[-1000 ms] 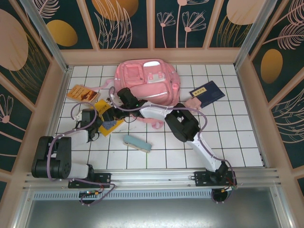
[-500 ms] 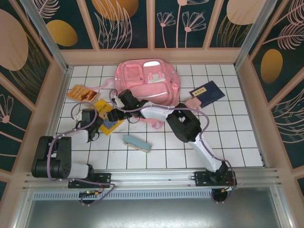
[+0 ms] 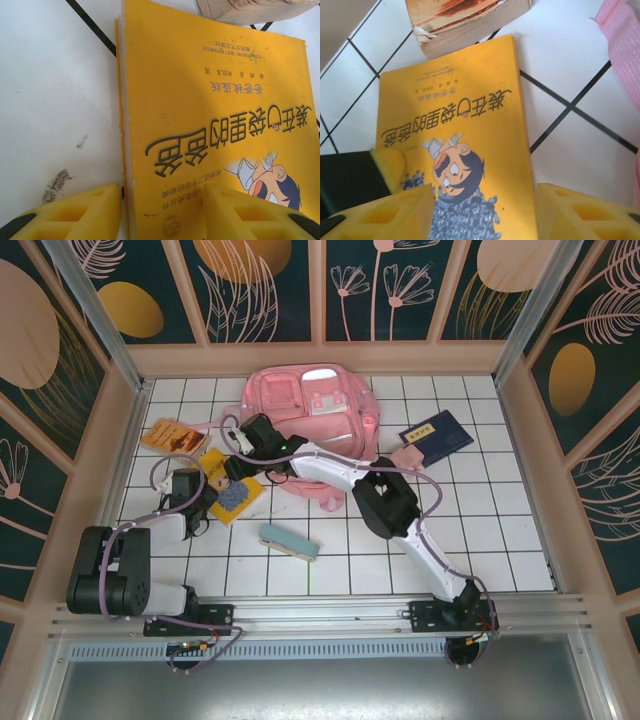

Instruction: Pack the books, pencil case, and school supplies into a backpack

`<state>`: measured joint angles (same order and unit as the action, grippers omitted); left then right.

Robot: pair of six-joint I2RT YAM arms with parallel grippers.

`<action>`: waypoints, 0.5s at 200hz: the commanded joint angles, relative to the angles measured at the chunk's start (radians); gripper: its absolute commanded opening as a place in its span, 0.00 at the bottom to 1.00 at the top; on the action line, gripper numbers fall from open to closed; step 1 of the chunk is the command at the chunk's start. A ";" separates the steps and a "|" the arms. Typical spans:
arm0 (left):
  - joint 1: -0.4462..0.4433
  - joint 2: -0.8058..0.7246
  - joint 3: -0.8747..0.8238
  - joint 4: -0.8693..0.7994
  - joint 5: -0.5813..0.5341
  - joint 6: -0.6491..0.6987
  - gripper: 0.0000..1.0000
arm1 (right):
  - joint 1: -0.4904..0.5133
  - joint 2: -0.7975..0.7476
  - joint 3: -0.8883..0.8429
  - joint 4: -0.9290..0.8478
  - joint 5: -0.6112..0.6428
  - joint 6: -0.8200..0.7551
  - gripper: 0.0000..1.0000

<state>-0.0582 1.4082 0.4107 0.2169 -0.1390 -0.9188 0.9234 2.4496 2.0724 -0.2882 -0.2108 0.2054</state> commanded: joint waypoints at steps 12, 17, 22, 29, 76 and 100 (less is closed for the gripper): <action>-0.035 0.077 -0.038 -0.021 0.311 -0.021 0.46 | -0.004 0.115 0.089 -0.146 0.021 -0.079 0.58; -0.035 0.077 -0.038 -0.021 0.311 -0.019 0.46 | -0.005 0.118 0.088 -0.146 0.017 -0.085 0.58; -0.035 0.077 -0.036 -0.021 0.312 -0.018 0.46 | -0.005 0.120 0.086 -0.146 0.013 -0.089 0.58; -0.035 0.080 -0.035 -0.018 0.313 -0.017 0.45 | -0.006 0.124 0.087 -0.149 0.005 -0.095 0.58; -0.035 0.096 -0.020 -0.003 0.332 -0.011 0.40 | -0.010 0.134 0.096 -0.216 -0.004 -0.121 0.59; -0.035 0.113 -0.009 0.012 0.347 -0.005 0.33 | -0.013 0.131 0.099 -0.261 -0.150 -0.122 0.58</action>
<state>-0.0578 1.4380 0.4156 0.2668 -0.0975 -0.9131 0.9192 2.5576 2.1605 -0.4057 -0.2260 0.1043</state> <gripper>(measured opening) 0.335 0.591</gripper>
